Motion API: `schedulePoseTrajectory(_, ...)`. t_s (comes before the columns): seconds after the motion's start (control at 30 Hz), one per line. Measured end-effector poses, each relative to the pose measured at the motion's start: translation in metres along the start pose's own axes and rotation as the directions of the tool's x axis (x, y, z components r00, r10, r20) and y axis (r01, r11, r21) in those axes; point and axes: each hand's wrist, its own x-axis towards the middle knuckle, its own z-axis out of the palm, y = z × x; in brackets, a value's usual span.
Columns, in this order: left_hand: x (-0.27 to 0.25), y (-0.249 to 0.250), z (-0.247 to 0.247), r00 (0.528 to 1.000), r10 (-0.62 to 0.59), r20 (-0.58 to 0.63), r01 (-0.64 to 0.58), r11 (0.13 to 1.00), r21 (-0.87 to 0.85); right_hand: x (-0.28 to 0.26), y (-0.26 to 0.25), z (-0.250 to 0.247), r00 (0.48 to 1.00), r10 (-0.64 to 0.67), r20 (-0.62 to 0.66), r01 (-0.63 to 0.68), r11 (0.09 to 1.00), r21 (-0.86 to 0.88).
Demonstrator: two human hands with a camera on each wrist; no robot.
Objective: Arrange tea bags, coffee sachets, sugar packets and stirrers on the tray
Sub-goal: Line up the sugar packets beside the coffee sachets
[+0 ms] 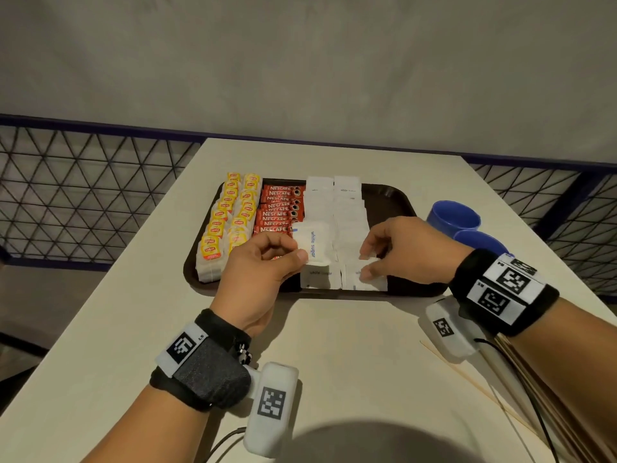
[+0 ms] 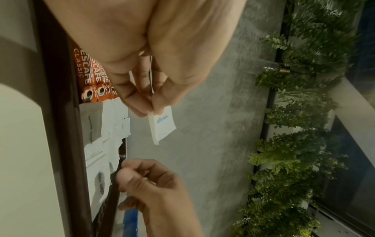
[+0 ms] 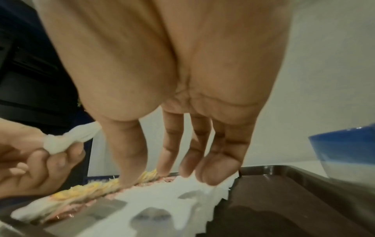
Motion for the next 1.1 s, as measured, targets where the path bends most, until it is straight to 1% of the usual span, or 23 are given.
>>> schedulePoseTrajectory(0.03,-0.001,0.0,0.001,1.0,-0.005,0.008,0.005,1.0,-0.006,-0.003,-0.002,-0.002,1.0,-0.01,-0.026,0.011,0.998,0.056)
schedulePoseTrajectory(0.1,-0.004,0.0,0.003,0.999,-0.004,0.032,0.004,1.0,0.002,-0.01,-0.01,-0.006,0.997,-0.034,-0.073,0.051,0.968,0.247)
schedulePoseTrajectory(0.13,-0.005,0.0,0.004,0.999,0.002,0.044,-0.002,1.0,0.013,-0.014,-0.015,-0.009,0.996,-0.045,-0.076,0.07,0.926,0.371)
schedulePoseTrajectory(0.2,-0.006,0.001,0.005,0.998,0.003,0.062,-0.004,1.0,0.01,-0.022,-0.026,-0.013,0.997,-0.072,-0.027,0.074,0.811,0.581)
schedulePoseTrajectory(0.23,-0.007,0.001,0.006,0.998,-0.001,0.068,0.001,1.0,-0.008,-0.025,-0.031,-0.014,0.996,-0.092,0.002,0.071,0.778,0.624)
schedulePoseTrajectory(0.3,-0.01,0.003,0.008,0.996,-0.002,0.093,0.007,0.999,-0.052,-0.03,-0.041,-0.01,0.992,-0.124,0.018,0.084,0.767,0.636)
schedulePoseTrajectory(0.33,-0.011,0.003,0.009,0.993,0.002,0.116,0.006,0.998,-0.063,-0.031,-0.045,-0.007,0.992,-0.124,-0.005,0.098,0.761,0.642)
schedulePoseTrajectory(0.4,-0.013,0.003,0.01,0.988,0.003,0.153,0.006,0.998,-0.061,-0.032,-0.049,-0.002,0.993,-0.088,-0.083,0.121,0.71,0.694)
schedulePoseTrajectory(0.43,-0.013,0.003,0.01,0.987,0.004,0.162,0.004,0.999,-0.049,-0.031,-0.05,-0.001,0.99,-0.065,-0.123,0.134,0.679,0.722)
schedulePoseTrajectory(0.5,-0.014,0.002,0.011,0.985,0.006,0.175,-0.006,1.0,-0.002,-0.029,-0.05,0.002,0.981,-0.038,-0.188,0.168,0.646,0.745)
schedulePoseTrajectory(0.57,-0.015,0.001,0.011,0.98,-0.004,0.2,-0.005,0.999,0.042,-0.026,-0.049,0.003,0.975,-0.044,-0.217,0.195,0.636,0.747)
schedulePoseTrajectory(0.63,-0.015,0.001,0.011,0.977,-0.021,0.213,0.008,0.998,0.06,-0.022,-0.047,0.002,0.976,-0.058,-0.21,0.195,0.658,0.727)
schedulePoseTrajectory(0.7,-0.012,0.005,0.008,0.986,-0.024,0.165,0.016,0.999,0.051,-0.016,-0.042,0.001,0.982,-0.076,-0.173,0.173,0.733,0.658)
schedulePoseTrajectory(0.8,-0.006,0.017,-0.002,0.999,-0.028,0.025,0.029,1.0,-0.007,-0.005,-0.037,0.003,0.992,-0.097,-0.077,0.122,0.876,0.467)
schedulePoseTrajectory(0.87,-0.003,0.026,-0.007,1.0,-0.012,-0.024,0.012,1.0,-0.015,0.003,-0.036,0.008,0.994,-0.102,-0.022,0.104,0.931,0.351)
schedulePoseTrajectory(0.97,-0.001,0.027,-0.011,0.999,0.026,-0.042,-0.022,0.994,0.104,0.011,-0.042,0.017,0.993,-0.117,0.001,0.114,0.966,0.233)
schedulePoseTrajectory(1.03,-0.002,0.026,-0.009,1.0,0.013,-0.015,-0.009,0.973,0.23,0.016,-0.046,0.02,0.992,-0.13,0.004,0.127,0.976,0.177)
schedulePoseTrajectory(1.1,-0.005,0.025,-0.006,0.999,-0.004,0.043,-0.012,0.93,0.368,0.019,-0.049,0.02,0.99,-0.141,0.022,0.136,0.98,0.142)
